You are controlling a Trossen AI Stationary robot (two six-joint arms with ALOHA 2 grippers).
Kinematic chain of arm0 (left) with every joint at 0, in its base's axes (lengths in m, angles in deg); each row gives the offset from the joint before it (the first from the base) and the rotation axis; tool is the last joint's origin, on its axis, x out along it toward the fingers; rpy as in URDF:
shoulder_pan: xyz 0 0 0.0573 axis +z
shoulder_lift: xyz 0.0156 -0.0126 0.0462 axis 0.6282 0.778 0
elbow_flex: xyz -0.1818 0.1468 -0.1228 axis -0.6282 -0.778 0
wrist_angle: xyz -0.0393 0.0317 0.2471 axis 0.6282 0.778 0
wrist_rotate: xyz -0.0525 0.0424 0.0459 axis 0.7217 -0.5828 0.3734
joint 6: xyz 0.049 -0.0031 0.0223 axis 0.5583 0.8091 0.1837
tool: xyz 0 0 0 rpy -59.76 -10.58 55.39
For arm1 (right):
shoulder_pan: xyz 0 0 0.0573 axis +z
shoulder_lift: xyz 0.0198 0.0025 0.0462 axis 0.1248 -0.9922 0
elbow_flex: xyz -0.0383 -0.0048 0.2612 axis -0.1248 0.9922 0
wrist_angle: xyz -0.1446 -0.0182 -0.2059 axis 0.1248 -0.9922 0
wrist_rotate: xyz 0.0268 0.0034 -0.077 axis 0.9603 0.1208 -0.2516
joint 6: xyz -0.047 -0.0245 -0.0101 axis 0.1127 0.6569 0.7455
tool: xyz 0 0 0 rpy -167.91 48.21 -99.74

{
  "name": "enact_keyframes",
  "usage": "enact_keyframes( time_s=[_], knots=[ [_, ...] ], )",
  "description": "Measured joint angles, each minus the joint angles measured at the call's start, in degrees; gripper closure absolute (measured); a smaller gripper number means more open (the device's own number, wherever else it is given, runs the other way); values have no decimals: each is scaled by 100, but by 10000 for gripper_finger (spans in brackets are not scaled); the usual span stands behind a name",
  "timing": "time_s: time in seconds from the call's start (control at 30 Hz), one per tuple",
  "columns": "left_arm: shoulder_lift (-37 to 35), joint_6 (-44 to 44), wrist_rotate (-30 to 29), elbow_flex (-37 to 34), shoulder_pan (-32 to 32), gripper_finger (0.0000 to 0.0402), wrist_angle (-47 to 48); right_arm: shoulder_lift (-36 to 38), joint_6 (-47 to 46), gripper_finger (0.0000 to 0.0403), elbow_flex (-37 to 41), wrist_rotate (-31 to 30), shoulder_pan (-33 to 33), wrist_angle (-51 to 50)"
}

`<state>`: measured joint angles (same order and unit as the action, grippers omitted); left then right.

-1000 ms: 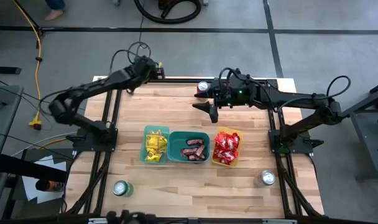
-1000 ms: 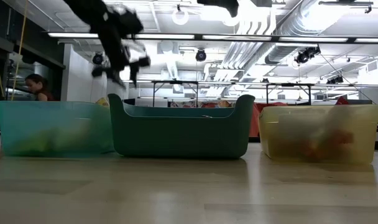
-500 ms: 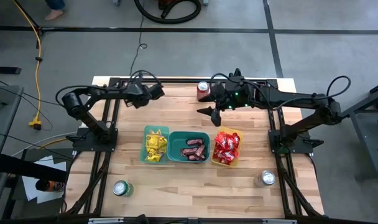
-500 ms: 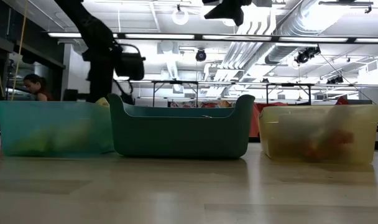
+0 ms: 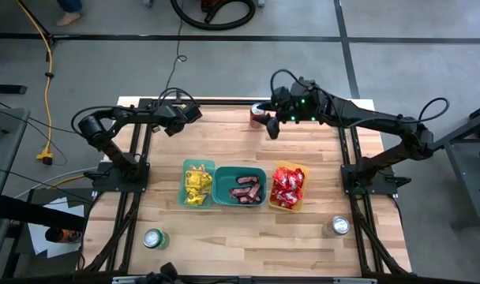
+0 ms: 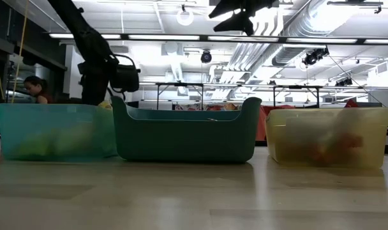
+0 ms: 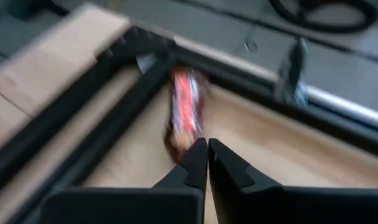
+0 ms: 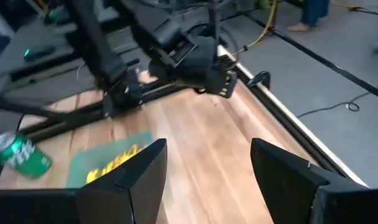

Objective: Sort candy
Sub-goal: Put the brown chocolate into the green bin

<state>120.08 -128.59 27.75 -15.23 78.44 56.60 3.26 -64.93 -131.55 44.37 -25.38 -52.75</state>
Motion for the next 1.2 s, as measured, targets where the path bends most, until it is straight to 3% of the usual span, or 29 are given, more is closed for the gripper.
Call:
enact_keyframes(
  time_s=[0.13,0.33,0.57,0.93,1.07,1.2],
  knots=[
    [95,67,-583,-1,234,401,4,0,-341,176,0,-1,-193,32],
    [376,-179,-555,0,608,401,-13,0,-218,176,0,39,-355,32],
    [846,-603,-473,128,634,401,17,0,-234,176,0,720,-590,5],
    [961,-835,231,126,601,401,73,0,-151,176,0,1568,-920,-61],
    [940,-843,923,99,538,401,12,0,-95,176,0,1612,-957,-88],
    [978,-1210,1012,-86,275,401,-103,0,-83,176,0,1665,-955,-106]
  ],
)
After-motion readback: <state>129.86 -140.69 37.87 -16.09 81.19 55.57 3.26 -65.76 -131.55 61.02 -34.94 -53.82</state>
